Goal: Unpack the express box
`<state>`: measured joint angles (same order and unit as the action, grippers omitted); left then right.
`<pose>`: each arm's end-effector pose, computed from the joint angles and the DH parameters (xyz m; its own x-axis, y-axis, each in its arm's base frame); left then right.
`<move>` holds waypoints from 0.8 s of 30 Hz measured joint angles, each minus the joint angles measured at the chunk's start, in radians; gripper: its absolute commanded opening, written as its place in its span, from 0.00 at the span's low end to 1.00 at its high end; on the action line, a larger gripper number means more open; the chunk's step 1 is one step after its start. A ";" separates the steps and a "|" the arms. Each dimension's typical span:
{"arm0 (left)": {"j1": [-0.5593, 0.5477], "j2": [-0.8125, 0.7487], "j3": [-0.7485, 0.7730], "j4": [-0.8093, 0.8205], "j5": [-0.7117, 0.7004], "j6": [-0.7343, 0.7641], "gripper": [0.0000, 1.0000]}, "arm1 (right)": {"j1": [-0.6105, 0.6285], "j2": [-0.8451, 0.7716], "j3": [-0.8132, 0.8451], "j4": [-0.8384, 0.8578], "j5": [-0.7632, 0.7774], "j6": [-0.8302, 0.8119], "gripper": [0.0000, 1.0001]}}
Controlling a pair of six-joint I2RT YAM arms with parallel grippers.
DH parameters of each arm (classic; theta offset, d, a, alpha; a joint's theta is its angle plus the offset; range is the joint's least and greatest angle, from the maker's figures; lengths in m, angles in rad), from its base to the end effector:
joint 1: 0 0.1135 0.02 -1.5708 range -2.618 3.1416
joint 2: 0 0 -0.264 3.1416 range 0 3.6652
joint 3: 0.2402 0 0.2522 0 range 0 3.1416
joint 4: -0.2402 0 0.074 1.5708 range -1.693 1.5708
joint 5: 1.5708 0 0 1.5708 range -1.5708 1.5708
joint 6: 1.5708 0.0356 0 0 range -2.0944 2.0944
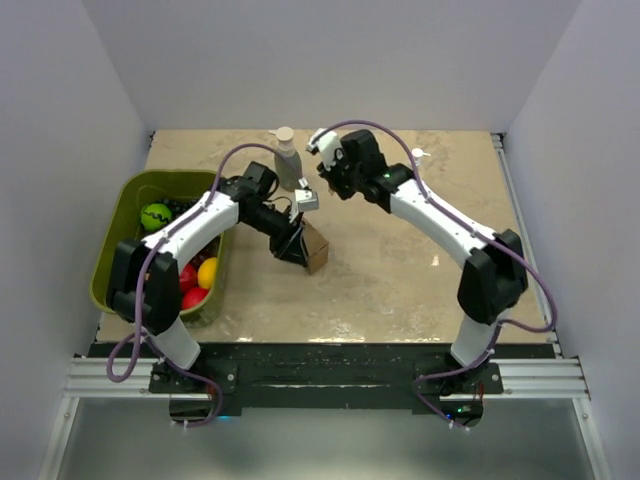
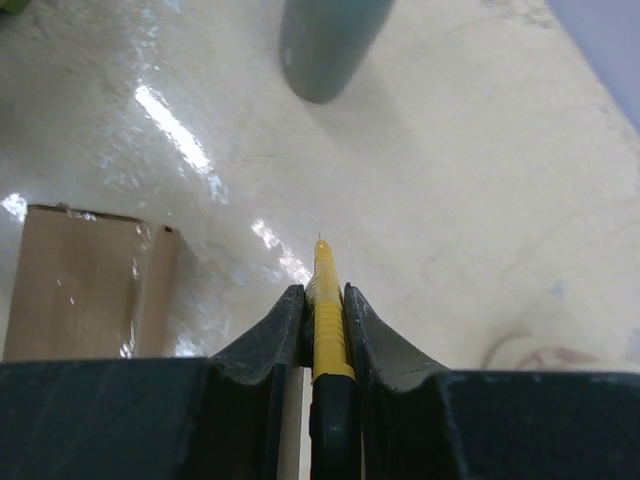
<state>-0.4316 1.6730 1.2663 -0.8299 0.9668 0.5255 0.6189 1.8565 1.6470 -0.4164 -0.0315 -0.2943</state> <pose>0.2843 -0.1632 0.2453 -0.5001 0.5440 -0.6738 0.8481 0.1503 -0.5081 0.3539 0.2534 0.3103 -0.2824 -0.5571 -0.7809 -0.7132 0.6664 -0.2174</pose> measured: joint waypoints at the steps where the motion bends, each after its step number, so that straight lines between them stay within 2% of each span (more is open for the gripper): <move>1: 0.004 0.000 0.029 -0.029 0.008 0.024 0.49 | -0.006 -0.040 -0.029 0.003 0.010 -0.010 0.00; 5: 0.040 0.000 0.123 -0.046 0.019 0.026 0.52 | -0.015 -0.220 -0.165 -0.002 0.013 -0.042 0.00; 9: 0.074 0.009 0.168 0.019 -0.033 -0.062 0.54 | -0.009 -0.338 -0.286 -0.034 -0.043 -0.076 0.00; 16: 0.100 0.106 0.187 0.169 -0.232 -0.225 0.56 | -0.007 -0.366 -0.397 -0.121 -0.199 -0.087 0.00; 24: 0.138 0.156 0.119 0.238 -0.308 -0.358 0.56 | 0.003 -0.363 -0.404 -0.152 -0.327 -0.086 0.00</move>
<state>-0.2932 1.8290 1.3857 -0.5919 0.6590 0.1673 0.6220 1.4933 1.2434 -0.5686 -0.3584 -0.3801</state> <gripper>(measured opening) 0.561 0.204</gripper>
